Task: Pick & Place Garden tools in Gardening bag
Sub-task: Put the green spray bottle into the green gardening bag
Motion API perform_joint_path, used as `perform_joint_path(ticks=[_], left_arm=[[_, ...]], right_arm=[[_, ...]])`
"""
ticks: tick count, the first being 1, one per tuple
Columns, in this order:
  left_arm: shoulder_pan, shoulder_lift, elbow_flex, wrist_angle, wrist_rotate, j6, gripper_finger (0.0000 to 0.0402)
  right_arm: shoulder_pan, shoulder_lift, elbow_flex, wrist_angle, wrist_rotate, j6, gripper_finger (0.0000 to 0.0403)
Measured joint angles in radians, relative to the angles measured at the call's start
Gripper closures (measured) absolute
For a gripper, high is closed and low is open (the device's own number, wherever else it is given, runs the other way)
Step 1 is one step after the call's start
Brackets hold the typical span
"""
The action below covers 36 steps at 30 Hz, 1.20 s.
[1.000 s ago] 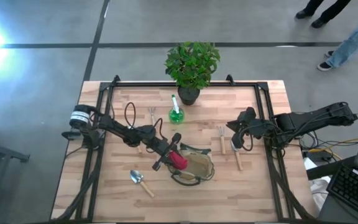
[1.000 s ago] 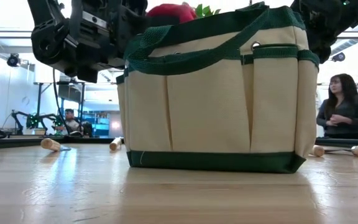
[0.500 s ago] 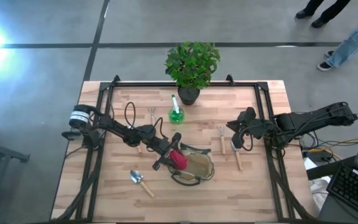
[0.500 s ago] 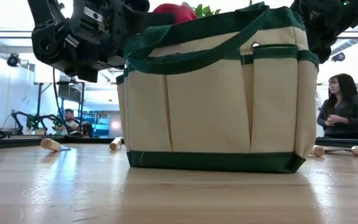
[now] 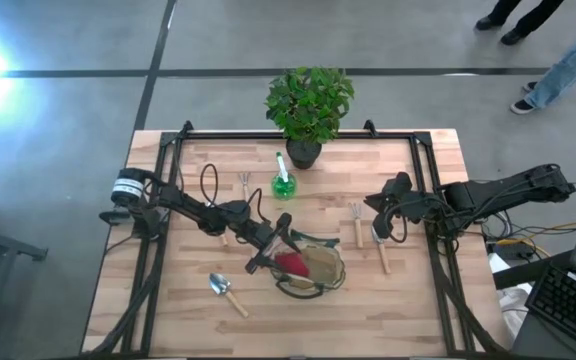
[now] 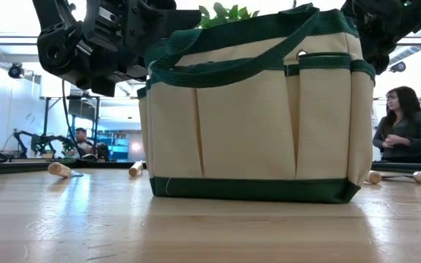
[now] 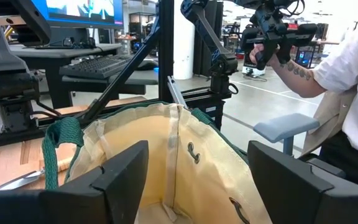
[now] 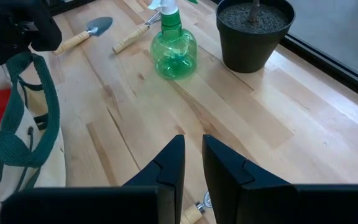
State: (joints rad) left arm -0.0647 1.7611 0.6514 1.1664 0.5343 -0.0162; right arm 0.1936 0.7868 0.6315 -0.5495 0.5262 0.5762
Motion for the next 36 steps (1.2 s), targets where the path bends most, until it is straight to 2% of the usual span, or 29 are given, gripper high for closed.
perform_joint_path(ticks=[15, 24, 28, 36], left_arm=[[0.005, -0.022, 0.001, -0.001, -0.001, 0.012, 0.0127], [0.017, -0.081, -0.003, -0.018, 0.0, 0.013, 0.0128], [0.032, -0.134, -0.004, -0.086, -0.001, 0.013, 0.0128], [0.063, -0.263, -0.004, -0.334, -0.02, 0.035, 0.0129]], right_arm=[[0.0, 0.0, 0.0, 0.0, 0.0, 0.0, 0.0355], [0.0, 0.0, 0.0, 0.0, 0.0, 0.0, 0.0355], [0.0, 0.0, 0.0, 0.0, -0.001, 0.0, 0.0355], [0.0, 0.0, 0.0, 0.002, -0.001, 0.0, 0.0355]])
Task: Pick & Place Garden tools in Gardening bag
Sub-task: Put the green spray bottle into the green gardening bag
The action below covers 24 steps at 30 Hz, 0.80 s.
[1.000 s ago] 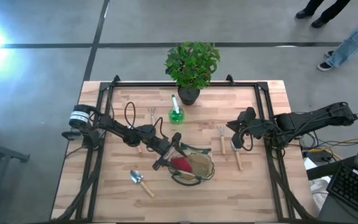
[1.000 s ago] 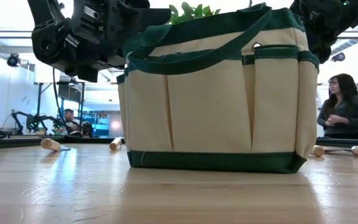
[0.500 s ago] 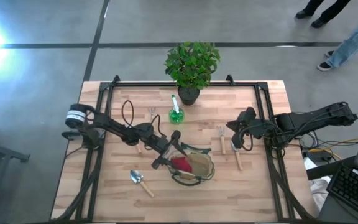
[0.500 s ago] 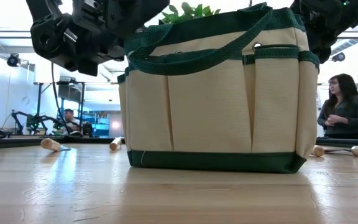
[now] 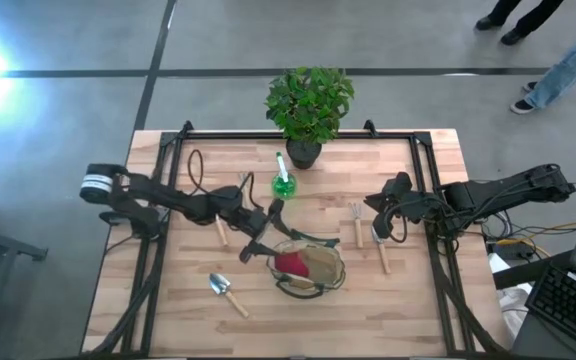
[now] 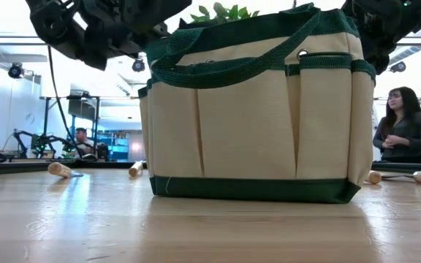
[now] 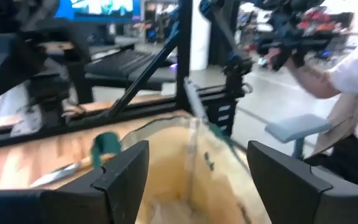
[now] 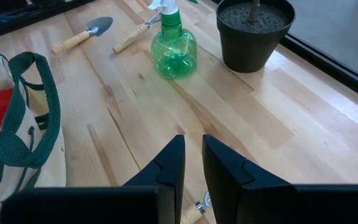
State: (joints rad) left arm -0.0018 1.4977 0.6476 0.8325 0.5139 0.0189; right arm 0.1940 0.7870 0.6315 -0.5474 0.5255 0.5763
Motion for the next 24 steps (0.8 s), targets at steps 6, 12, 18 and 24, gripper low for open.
perform_joint_path(ticks=[6, 12, 18, 24], left_arm=[[0.005, -0.133, 0.0, -0.257, -0.19, 0.09, 0.0129], [0.005, -0.266, 0.0, -0.475, -0.492, 0.149, 0.0129], [0.005, -0.333, 0.0, -0.596, -0.829, 0.143, 0.0129], [0.012, -0.334, 0.0, -0.61, -1.113, 0.012, 0.0129]], right_arm=[[0.0, 0.0, 0.0, 0.005, -0.001, 0.005, 0.0355], [0.0, 0.021, 0.0, 0.102, 0.0, 0.002, 0.0355], [0.0, 0.08, 0.0, 0.17, 0.0, -0.034, 0.0355], [0.0, 0.129, 0.0, 0.173, 0.001, -0.034, 0.0355]])
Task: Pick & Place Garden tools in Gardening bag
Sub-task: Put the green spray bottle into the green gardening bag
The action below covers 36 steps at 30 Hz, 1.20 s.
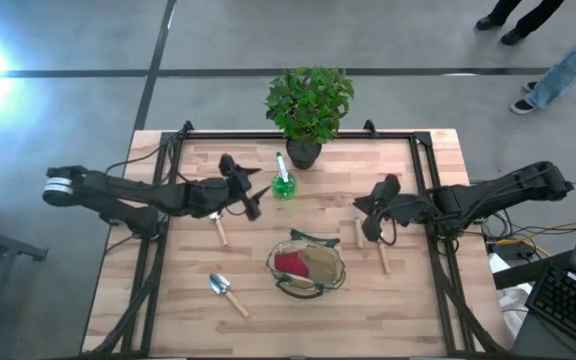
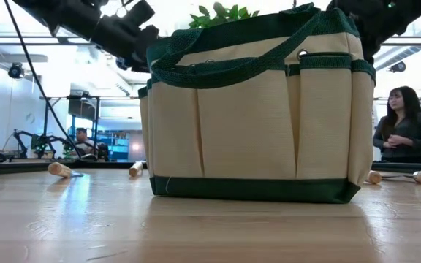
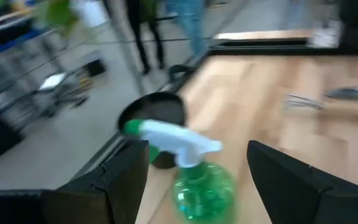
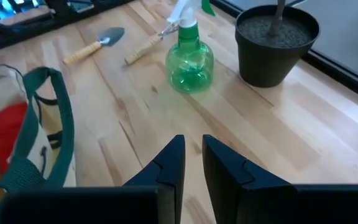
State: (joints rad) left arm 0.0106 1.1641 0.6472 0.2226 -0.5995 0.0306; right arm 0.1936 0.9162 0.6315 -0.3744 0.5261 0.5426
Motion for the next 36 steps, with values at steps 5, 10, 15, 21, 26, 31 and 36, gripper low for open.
perform_joint_path(ticks=[5, 10, 15, 21, 26, 31, 36], left_arm=[[0.028, 0.011, 0.0, -0.018, 0.045, -0.037, 0.0129], [0.072, 0.042, 0.0, -0.042, 0.114, -0.021, 0.0129], [0.116, 0.107, 0.0, -0.039, 0.153, 0.042, 0.0129], [0.167, 0.201, 0.0, 0.063, 0.257, 0.05, 0.0129], [0.209, 0.268, 0.0, 0.169, 0.336, 0.043, 0.0129], [0.251, 0.32, 0.0, 0.206, 0.37, 0.037, 0.0129], [0.295, 0.339, -0.001, 0.205, 0.416, 0.048, 0.0129]], right_arm=[[0.0, 0.02, 0.0, 0.0, 0.0, 0.0, 0.0355], [0.0, 0.024, 0.0, 0.01, 0.0, 0.0, 0.0355], [0.0, 0.024, 0.0, 0.014, 0.0, -0.004, 0.0355], [0.0, 0.027, 0.0, 0.013, 0.0, -0.004, 0.0355], [0.0, 0.028, 0.0, 0.013, 0.0, -0.004, 0.0355], [0.0, 0.028, 0.0, 0.013, 0.0, -0.004, 0.0355], [0.0, 0.028, 0.0, 0.013, 0.0, -0.004, 0.0355]])
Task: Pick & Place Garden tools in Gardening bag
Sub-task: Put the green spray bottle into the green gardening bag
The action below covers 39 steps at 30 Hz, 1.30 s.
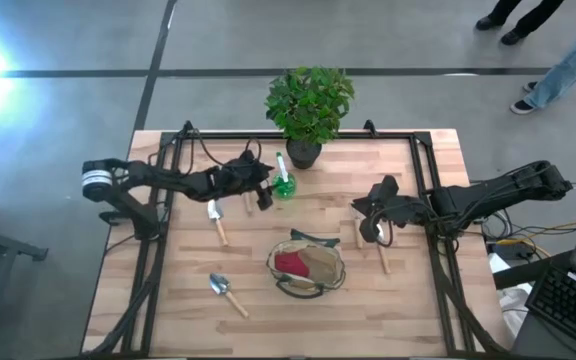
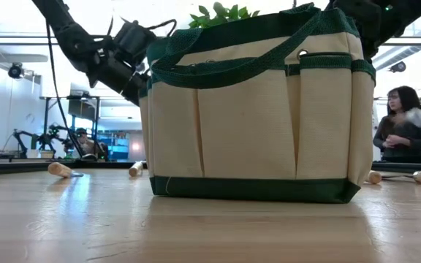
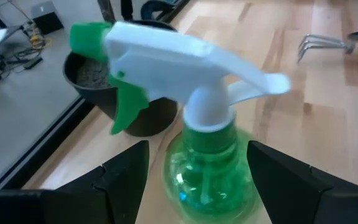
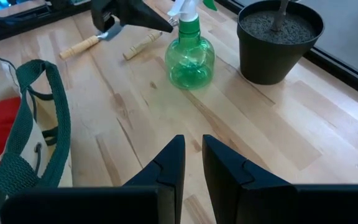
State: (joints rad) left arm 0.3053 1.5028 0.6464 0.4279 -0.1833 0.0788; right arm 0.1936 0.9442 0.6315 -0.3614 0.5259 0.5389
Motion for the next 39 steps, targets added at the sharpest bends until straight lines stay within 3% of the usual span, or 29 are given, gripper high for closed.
perform_joint_path(ticks=[6, 12, 17, 25, 39], left_arm=[[0.027, -0.057, 0.0, -0.043, -0.002, 0.04, 0.0129], [0.039, -0.081, 0.0, -0.061, -0.16, 0.193, 0.0129], [0.065, -0.073, 0.0, -0.062, -0.166, 0.273, 0.0137], [0.103, -0.073, 0.0, -0.006, 0.024, 0.349, 0.0174], [0.121, -0.069, 0.0, 0.011, 0.054, 0.388, 0.0181]], right_arm=[[0.0, 0.0, 0.0, -0.003, -0.002, 0.0, 0.0355], [-0.001, 0.001, 0.0, -0.008, -0.001, -0.007, 0.0355], [-0.001, 0.001, 0.0, -0.003, 0.001, -0.019, 0.0355], [-0.001, 0.001, 0.0, -0.001, 0.009, -0.025, 0.0355], [-0.001, 0.001, 0.0, 0.0, 0.027, -0.028, 0.0355]])
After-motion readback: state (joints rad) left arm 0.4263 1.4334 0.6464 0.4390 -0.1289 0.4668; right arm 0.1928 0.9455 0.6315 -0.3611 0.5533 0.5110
